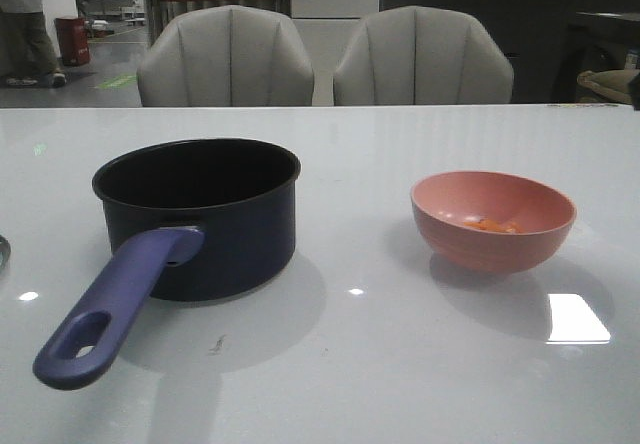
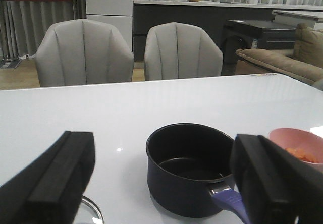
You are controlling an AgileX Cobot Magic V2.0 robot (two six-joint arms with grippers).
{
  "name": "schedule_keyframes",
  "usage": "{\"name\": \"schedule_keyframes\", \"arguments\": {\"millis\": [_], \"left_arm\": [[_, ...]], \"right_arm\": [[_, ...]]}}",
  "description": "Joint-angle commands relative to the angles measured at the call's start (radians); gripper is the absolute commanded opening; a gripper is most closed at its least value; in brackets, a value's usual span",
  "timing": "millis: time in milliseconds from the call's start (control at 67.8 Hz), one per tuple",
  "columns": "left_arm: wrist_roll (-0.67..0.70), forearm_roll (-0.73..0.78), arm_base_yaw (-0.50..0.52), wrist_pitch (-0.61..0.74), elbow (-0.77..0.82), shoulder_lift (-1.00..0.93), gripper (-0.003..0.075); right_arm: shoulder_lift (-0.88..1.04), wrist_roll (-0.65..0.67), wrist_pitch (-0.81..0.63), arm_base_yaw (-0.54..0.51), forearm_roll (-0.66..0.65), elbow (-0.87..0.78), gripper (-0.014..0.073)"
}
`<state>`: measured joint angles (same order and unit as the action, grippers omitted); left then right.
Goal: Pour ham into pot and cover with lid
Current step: 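Reach the right gripper down and grasp the pink bowl rim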
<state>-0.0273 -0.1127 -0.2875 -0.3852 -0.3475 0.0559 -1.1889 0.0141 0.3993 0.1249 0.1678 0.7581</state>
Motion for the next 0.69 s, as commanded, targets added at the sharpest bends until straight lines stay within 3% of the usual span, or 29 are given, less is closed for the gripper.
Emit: {"name": "schedule_keyframes", "arguments": {"millis": [0, 590, 679], "left_arm": [[0.003, -0.007, -0.009, 0.076, -0.026, 0.012, 0.0583], [0.003, -0.007, -0.009, 0.076, -0.026, 0.012, 0.0583], [0.003, -0.007, -0.009, 0.076, -0.026, 0.012, 0.0583]], "right_arm": [[-0.104, 0.000, -0.018, -0.002, 0.009, 0.115, 0.0484], [-0.543, 0.000, 0.007, -0.002, 0.019, 0.370, 0.0482], [-0.576, 0.000, 0.012, -0.002, 0.038, 0.388, 0.0435]]}}
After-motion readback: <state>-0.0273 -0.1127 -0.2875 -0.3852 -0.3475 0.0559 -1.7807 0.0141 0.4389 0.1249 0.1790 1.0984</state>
